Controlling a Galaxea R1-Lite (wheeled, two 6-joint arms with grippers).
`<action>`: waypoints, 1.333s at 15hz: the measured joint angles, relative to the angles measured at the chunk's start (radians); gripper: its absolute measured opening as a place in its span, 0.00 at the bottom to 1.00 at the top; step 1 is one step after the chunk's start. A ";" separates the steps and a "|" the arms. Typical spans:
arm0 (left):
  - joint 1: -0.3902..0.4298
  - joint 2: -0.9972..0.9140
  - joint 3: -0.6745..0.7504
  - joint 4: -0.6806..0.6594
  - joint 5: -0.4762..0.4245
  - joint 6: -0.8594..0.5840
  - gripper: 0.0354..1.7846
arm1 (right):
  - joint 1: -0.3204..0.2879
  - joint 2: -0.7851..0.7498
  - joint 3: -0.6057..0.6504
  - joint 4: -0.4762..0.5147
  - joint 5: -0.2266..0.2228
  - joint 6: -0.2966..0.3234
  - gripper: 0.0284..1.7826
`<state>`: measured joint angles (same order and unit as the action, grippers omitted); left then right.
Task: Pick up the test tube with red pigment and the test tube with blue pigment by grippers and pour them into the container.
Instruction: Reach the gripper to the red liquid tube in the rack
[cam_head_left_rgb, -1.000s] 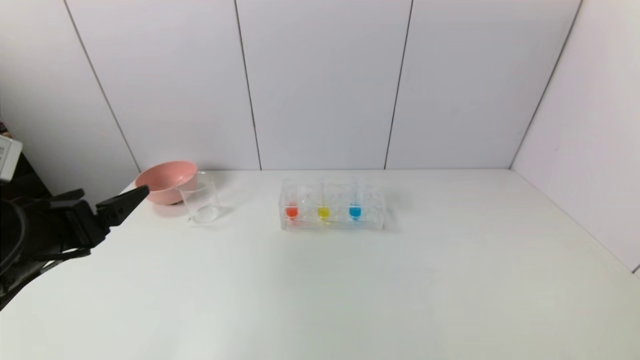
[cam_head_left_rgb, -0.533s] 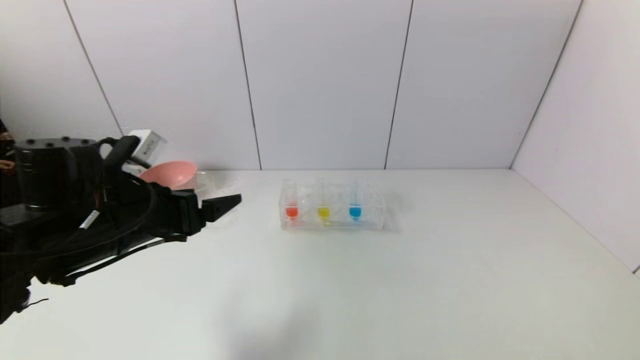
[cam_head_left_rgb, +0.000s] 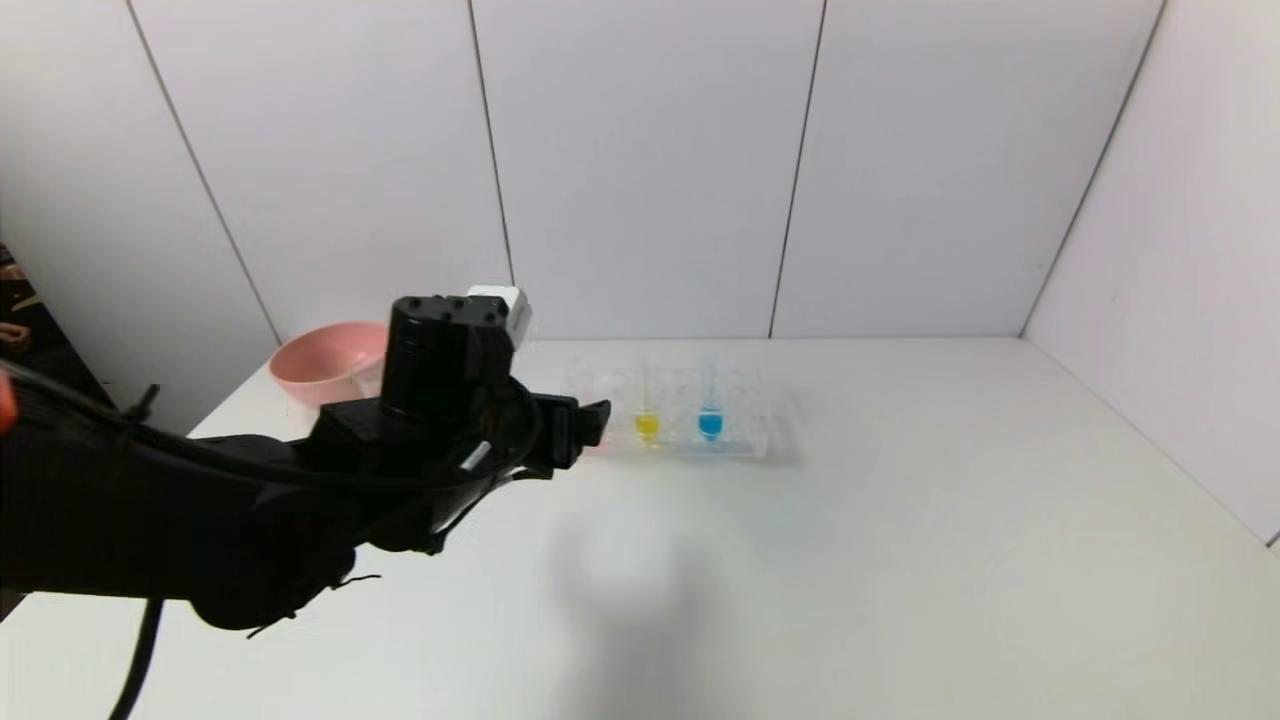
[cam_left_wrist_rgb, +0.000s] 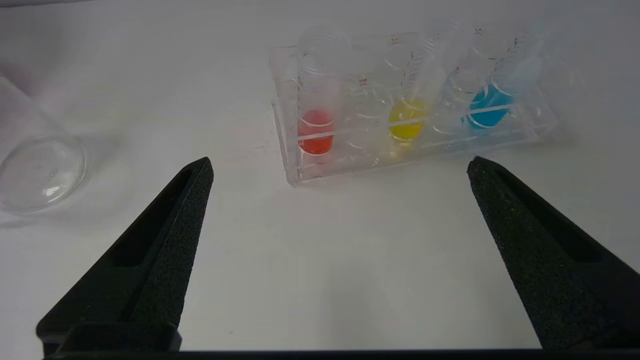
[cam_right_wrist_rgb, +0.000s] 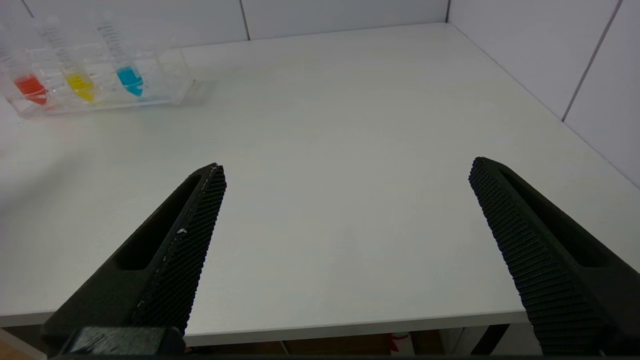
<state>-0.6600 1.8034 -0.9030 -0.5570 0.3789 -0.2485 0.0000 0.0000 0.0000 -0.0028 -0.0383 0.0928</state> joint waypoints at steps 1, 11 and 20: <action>-0.013 0.032 -0.027 -0.001 0.056 -0.017 0.99 | 0.000 0.000 0.000 0.000 0.000 0.000 1.00; -0.014 0.288 -0.181 -0.118 0.216 -0.038 0.99 | 0.000 0.000 0.000 0.000 0.000 0.000 1.00; 0.043 0.416 -0.296 -0.158 0.215 0.011 0.98 | 0.000 0.000 0.000 0.000 0.000 0.000 1.00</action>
<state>-0.6172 2.2196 -1.1994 -0.7149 0.5940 -0.2370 0.0000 0.0000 0.0000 -0.0028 -0.0383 0.0928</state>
